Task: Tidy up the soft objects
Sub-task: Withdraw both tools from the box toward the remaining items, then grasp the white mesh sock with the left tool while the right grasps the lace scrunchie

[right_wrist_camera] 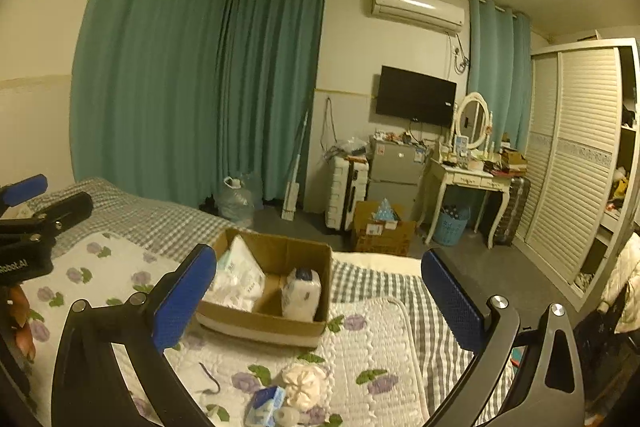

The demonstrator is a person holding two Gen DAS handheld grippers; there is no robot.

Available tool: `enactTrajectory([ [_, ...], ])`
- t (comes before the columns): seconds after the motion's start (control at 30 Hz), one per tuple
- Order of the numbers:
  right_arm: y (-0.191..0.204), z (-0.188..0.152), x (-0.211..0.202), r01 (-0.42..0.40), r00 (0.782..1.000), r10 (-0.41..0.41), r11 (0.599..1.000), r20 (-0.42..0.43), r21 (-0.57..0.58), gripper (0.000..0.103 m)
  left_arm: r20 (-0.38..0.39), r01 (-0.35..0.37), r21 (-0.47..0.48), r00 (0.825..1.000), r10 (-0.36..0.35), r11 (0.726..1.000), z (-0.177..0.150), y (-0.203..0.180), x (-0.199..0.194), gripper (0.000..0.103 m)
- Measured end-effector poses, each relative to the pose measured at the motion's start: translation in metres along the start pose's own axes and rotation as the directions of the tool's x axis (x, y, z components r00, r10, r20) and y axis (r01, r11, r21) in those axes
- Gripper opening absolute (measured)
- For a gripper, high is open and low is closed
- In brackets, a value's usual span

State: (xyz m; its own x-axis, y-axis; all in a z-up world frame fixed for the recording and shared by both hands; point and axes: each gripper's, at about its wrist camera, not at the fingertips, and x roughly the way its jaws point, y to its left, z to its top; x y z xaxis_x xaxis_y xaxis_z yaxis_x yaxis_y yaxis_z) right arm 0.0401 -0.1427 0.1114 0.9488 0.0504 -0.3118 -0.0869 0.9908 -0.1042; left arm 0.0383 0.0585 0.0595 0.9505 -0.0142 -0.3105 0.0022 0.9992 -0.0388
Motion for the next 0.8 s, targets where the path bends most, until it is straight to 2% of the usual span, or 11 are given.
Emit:
enactTrajectory([
  [0.17, -0.004, -0.02, 0.014, 0.032, 0.999, -0.032, 0.999, -0.02, -0.005, 0.103, -0.096, 0.016, -0.004, 0.995, -0.017, 1.0, -0.024, 0.004, 0.015, 0.103],
  [0.3, 0.0, -0.04, 0.029, 0.045, 0.999, -0.045, 0.997, -0.004, -0.066, 0.103, -0.131, -0.023, 0.084, 0.991, 0.034, 0.996, -0.045, -0.004, 0.027, 0.103],
  [0.37, 0.003, -0.052, 0.041, 0.082, 0.996, -0.086, 0.99, -0.026, -0.113, 0.103, -0.159, -0.008, 0.103, 0.987, 0.024, 0.995, -0.058, -0.006, 0.035, 0.103],
  [0.47, 0.002, -0.069, 0.06, 0.073, 0.993, -0.084, 0.99, -0.088, -0.119, 0.103, -0.238, 0.026, 0.087, 0.971, -0.005, 0.996, -0.074, -0.007, 0.054, 0.103],
  [0.63, -0.006, -0.096, 0.09, 0.02, 0.977, -0.037, 0.997, -0.212, -0.079, 0.103, -0.305, 0.038, 0.107, 0.952, -0.004, 0.994, -0.096, -0.009, 0.072, 0.102],
  [0.73, -0.007, -0.112, 0.107, 0.019, 0.964, -0.039, 0.997, -0.263, -0.08, 0.103, -0.359, 0.056, 0.102, 0.933, -0.016, 0.993, -0.112, -0.008, 0.082, 0.102],
  [0.8, -0.009, -0.123, 0.119, 0.019, 0.953, -0.043, 0.997, -0.301, -0.08, 0.103, -0.405, 0.064, 0.096, 0.914, -0.02, 0.993, -0.127, -0.008, 0.09, 0.102],
])
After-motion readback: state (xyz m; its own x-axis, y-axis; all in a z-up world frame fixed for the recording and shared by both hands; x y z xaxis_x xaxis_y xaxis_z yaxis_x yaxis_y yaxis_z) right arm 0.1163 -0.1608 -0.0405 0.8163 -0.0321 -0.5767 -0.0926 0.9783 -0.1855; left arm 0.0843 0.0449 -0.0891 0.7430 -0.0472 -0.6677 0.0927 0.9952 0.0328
